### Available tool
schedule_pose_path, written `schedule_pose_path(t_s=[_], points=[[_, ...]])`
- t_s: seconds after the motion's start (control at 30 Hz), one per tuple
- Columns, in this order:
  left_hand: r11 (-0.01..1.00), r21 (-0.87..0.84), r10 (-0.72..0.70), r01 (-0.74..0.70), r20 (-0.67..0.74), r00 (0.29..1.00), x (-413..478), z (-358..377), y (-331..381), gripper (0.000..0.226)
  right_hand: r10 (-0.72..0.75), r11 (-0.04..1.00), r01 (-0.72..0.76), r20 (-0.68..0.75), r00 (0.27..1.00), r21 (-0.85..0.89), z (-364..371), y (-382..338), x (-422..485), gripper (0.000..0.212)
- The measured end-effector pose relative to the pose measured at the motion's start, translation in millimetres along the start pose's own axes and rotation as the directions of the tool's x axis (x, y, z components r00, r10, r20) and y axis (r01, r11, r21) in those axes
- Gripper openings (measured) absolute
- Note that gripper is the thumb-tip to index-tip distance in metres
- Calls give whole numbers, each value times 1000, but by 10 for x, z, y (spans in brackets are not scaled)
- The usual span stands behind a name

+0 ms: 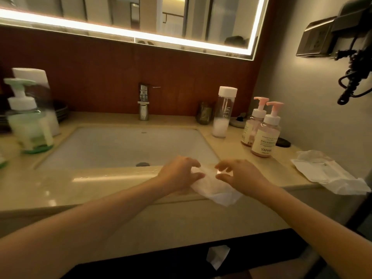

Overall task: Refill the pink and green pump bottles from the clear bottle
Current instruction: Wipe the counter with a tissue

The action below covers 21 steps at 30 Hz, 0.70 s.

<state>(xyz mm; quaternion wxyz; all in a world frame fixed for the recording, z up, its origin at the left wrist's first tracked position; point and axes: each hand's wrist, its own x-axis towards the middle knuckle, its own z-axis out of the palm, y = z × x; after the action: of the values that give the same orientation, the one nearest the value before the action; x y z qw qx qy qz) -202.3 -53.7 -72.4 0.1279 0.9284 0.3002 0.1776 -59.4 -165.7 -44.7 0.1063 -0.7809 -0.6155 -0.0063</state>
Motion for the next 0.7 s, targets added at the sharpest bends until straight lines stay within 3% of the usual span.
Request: schedule_pose_path(t_s=[0.13, 0.33, 0.57, 0.7], points=[[991, 135, 7, -20, 95, 995, 36, 166, 166, 50, -143, 990, 141, 171, 975, 22, -13, 181, 2, 43], [978, 182, 61, -100, 206, 977, -39, 47, -21, 53, -181, 981, 171, 123, 976, 93, 191, 111, -15, 45], [980, 172, 63, -103, 221, 973, -566, -369, -648, 54, -300, 949, 299, -4, 954, 101, 397, -572, 74, 36], [983, 182, -33, -14, 257, 966, -921, -653, -1063, 55, -304, 941, 306, -37, 952, 145, 482, -986, 210, 37]])
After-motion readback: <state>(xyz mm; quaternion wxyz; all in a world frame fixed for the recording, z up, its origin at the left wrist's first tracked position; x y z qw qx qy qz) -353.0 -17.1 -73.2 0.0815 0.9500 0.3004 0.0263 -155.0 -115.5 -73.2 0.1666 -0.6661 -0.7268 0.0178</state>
